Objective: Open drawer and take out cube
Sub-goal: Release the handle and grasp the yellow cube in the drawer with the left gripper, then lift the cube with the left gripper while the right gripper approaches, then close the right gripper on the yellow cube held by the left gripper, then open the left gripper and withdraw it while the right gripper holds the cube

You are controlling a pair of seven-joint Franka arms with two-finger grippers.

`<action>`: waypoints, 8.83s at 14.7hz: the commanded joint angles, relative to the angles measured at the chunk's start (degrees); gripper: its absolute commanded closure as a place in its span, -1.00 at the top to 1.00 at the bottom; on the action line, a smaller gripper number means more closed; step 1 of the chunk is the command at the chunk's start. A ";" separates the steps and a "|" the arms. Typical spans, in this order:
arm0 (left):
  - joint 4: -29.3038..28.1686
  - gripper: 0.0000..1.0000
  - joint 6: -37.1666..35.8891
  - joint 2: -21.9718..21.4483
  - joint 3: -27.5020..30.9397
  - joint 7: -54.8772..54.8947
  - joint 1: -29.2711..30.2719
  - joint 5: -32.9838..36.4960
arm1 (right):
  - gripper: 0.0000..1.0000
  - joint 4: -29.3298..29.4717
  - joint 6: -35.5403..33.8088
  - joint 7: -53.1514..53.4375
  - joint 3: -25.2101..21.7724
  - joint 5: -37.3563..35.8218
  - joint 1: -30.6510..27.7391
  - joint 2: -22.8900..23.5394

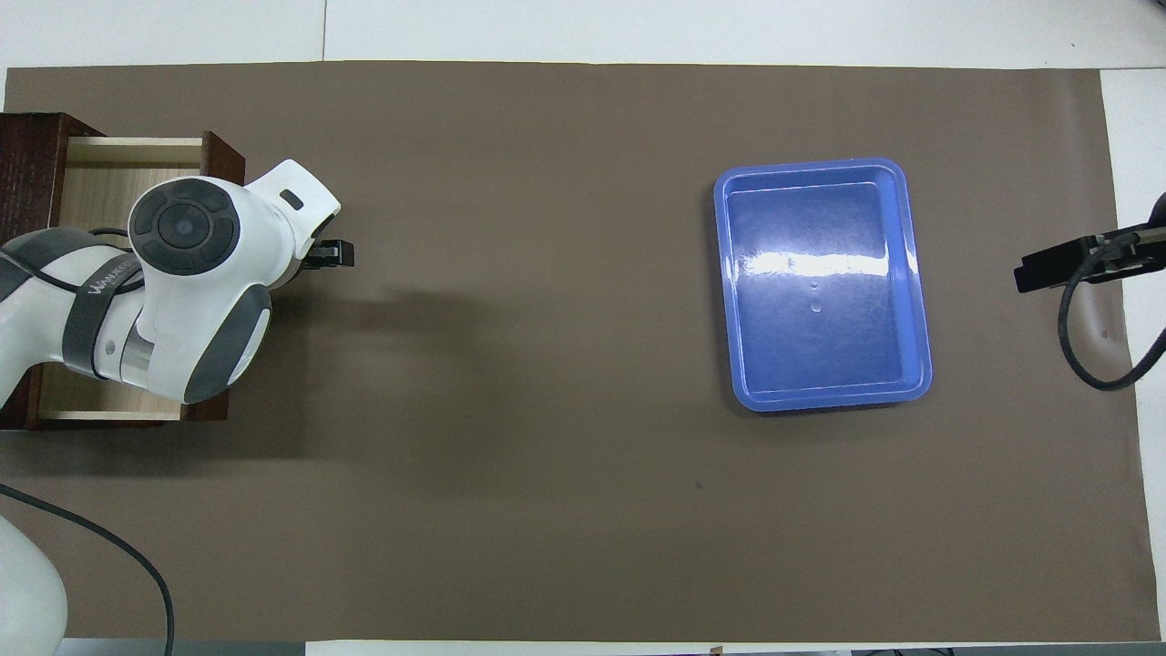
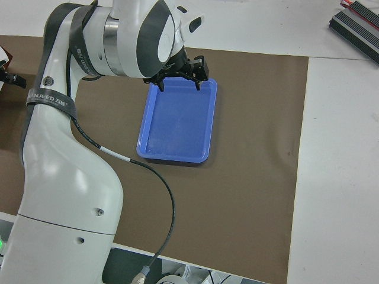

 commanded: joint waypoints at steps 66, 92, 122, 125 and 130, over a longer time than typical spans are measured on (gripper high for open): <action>3.70 -0.83 -18.97 -9.22 1.08 -110.58 -20.98 -20.08 | 1.00 -11.12 38.19 85.66 0.60 58.25 29.15 22.16; 3.17 -0.83 -18.44 -9.31 1.08 -110.40 -20.89 -19.73 | 1.00 -25.27 49.97 80.74 0.86 68.79 37.42 10.20; 2.99 1.00 -18.44 -9.75 1.08 -108.03 -21.16 -19.73 | -1.00 -24.66 49.80 81.18 0.77 68.97 38.57 10.55; 4.39 1.00 -18.53 -10.28 1.87 -106.63 -18.80 -19.64 | -1.00 -24.22 49.62 81.18 0.77 68.88 38.48 10.56; 1.16 1.00 -17.92 -11.07 1.87 -89.88 -9.05 -19.55 | -1.00 -22.47 48.92 82.23 0.60 68.88 36.21 11.17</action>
